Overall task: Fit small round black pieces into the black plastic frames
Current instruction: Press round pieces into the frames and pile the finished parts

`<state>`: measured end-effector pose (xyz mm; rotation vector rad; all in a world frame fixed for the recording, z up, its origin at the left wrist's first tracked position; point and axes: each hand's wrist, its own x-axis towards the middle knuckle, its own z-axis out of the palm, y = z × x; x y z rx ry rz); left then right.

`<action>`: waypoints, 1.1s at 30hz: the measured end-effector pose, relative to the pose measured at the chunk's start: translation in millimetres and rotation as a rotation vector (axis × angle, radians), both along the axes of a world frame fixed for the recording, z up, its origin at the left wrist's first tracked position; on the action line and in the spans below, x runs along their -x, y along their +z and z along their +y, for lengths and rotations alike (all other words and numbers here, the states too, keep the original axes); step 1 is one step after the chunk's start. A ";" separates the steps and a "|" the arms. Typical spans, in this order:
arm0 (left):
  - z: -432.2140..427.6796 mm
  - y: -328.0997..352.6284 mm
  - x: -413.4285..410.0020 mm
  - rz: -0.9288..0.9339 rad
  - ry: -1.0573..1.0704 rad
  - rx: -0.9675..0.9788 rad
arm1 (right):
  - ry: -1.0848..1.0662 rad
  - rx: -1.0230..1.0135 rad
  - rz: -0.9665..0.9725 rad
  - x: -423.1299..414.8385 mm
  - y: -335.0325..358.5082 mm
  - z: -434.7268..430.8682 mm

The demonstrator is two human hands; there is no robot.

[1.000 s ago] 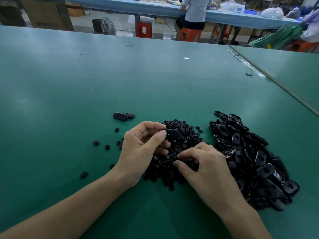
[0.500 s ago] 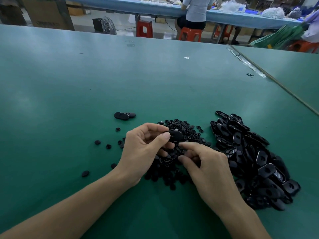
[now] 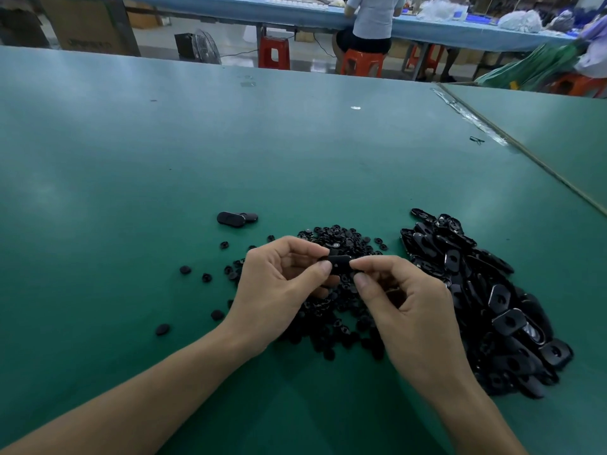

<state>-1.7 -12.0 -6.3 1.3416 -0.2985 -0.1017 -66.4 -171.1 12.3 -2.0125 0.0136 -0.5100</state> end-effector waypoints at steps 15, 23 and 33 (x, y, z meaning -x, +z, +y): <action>-1.0 -0.5 1.7 -0.100 -0.065 -0.146 | -0.019 0.026 -0.003 0.7 -0.9 5.5; -2.0 2.1 3.5 -0.124 -0.082 -0.153 | -0.035 0.053 0.018 0.7 -2.0 5.6; -2.5 0.9 6.4 -0.216 -0.039 -0.282 | -0.035 0.033 0.035 -0.3 -3.6 9.8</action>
